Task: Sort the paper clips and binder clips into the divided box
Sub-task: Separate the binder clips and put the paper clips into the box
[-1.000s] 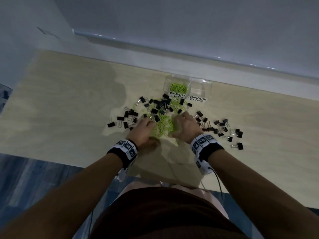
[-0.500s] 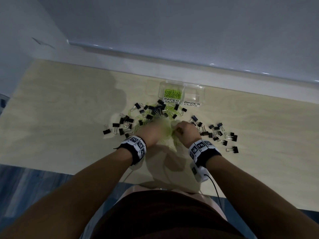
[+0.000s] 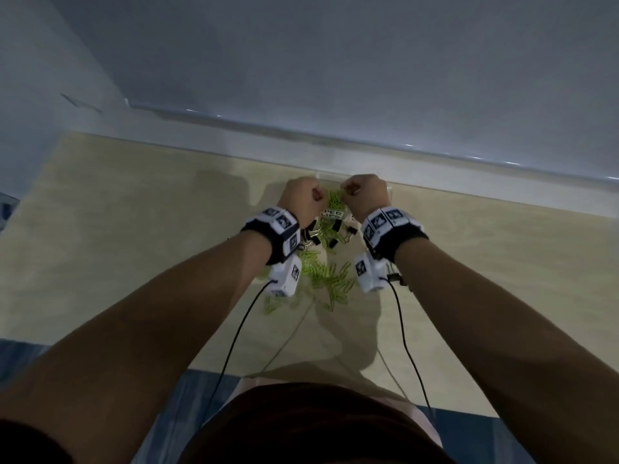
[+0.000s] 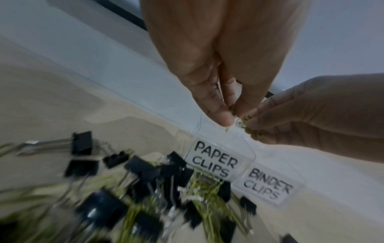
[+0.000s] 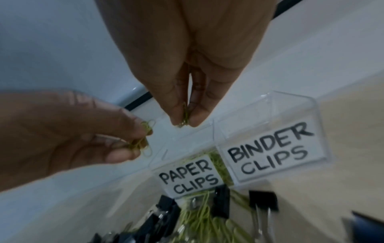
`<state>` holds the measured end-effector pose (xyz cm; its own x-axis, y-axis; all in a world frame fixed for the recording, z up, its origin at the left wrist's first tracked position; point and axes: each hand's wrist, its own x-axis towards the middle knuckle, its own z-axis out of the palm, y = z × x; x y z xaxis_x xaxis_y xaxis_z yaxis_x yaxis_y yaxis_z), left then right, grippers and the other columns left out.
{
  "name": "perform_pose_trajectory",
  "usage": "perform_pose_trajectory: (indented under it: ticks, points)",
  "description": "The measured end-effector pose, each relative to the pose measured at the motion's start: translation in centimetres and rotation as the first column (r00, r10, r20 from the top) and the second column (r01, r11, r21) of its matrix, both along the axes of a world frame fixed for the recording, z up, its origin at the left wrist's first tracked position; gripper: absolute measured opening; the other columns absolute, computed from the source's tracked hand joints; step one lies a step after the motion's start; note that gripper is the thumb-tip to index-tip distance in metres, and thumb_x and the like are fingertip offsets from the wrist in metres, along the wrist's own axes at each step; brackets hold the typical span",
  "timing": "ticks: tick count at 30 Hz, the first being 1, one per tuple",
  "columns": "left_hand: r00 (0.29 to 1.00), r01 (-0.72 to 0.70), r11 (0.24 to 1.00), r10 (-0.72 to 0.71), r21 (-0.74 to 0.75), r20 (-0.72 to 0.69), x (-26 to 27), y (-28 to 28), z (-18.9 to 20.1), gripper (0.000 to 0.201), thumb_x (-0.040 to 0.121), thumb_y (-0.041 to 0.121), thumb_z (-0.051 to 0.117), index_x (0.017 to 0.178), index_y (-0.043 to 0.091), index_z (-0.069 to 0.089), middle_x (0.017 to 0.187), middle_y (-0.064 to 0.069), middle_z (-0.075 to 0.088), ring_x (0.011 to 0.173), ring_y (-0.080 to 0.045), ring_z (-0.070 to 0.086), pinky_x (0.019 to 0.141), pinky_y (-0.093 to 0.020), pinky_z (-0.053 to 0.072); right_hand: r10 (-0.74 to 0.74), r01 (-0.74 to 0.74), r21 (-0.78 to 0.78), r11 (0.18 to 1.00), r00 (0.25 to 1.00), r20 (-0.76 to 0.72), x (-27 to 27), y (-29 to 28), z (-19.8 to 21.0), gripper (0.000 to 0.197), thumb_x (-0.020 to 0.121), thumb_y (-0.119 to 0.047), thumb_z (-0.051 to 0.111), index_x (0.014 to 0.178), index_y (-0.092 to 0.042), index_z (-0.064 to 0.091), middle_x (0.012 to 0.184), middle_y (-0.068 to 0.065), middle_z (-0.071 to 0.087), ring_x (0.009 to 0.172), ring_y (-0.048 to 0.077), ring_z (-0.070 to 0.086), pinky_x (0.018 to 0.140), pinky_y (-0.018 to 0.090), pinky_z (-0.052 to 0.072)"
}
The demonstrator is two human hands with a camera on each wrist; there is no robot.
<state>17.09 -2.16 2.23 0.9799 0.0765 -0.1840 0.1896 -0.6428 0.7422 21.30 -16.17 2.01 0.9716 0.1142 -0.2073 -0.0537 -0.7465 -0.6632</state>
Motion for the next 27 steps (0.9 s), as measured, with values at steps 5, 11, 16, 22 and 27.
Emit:
perform_pose_trajectory:
  ticks: [5,11,16,22,27]
  points:
    - [1.000,-0.020,0.998,0.021,0.059,-0.015,2.8,-0.2,0.2,0.018,0.084,0.012,0.065,0.098,0.002,0.070,0.100,-0.012,0.070,0.090,-0.023,0.066,0.086,-0.028,0.053,0.040,-0.039,-0.060,0.997,0.999,0.019,0.4,-0.4,-0.3,0.027,0.085,-0.007,0.059,0.111,-0.009,0.066,0.110,0.008,0.069,0.098,0.019,0.065,0.092,0.030,0.051]
    - [0.958,0.288,0.942,-0.281,0.170,-0.063,-2.7,0.7,-1.3,0.021,0.088,0.020,0.062,0.106,0.011,0.065,0.102,-0.006,0.066,0.092,-0.019,0.062,0.088,-0.038,0.052,0.379,-0.379,-0.174,0.909,0.925,-0.037,-6.1,-4.3,-3.1,0.022,0.081,-0.004,0.057,0.098,-0.012,0.069,0.100,0.009,0.067,0.089,0.024,0.063,0.082,0.040,0.055]
    - [0.768,0.640,0.693,-0.578,0.330,-0.277,-8.3,1.3,-4.9,0.053,0.081,0.022,0.069,0.131,0.016,0.050,0.130,-0.001,0.046,0.118,-0.018,0.045,0.098,-0.034,0.045,0.690,-0.722,-0.290,0.628,0.689,-0.221,-10.3,-4.9,-4.8,0.069,0.076,-0.019,0.070,0.138,-0.020,0.040,0.139,0.003,0.041,0.122,0.023,0.041,0.103,0.035,0.038]
    - [0.753,0.653,0.621,-0.594,0.433,-0.284,-9.0,1.1,-6.1,0.050,0.082,0.022,0.067,0.128,0.016,0.051,0.128,-0.003,0.042,0.118,-0.024,0.041,0.094,-0.042,0.046,0.665,-0.689,-0.361,0.628,0.716,-0.212,-10.9,-3.5,-5.4,0.067,0.079,-0.014,0.069,0.138,-0.020,0.039,0.140,0.006,0.039,0.122,0.026,0.040,0.104,0.039,0.039]
    - [0.718,0.683,0.560,-0.632,0.468,-0.291,-8.9,0.7,-5.6,0.033,0.090,0.019,0.055,0.121,0.006,0.055,0.119,-0.011,0.050,0.106,-0.030,0.053,0.086,-0.041,0.048,0.597,-0.620,-0.292,0.728,0.783,-0.174,-11.6,-2.5,-5.3,0.044,0.085,-0.001,0.053,0.127,-0.015,0.050,0.123,0.012,0.049,0.107,0.032,0.054,0.085,0.040,0.048]
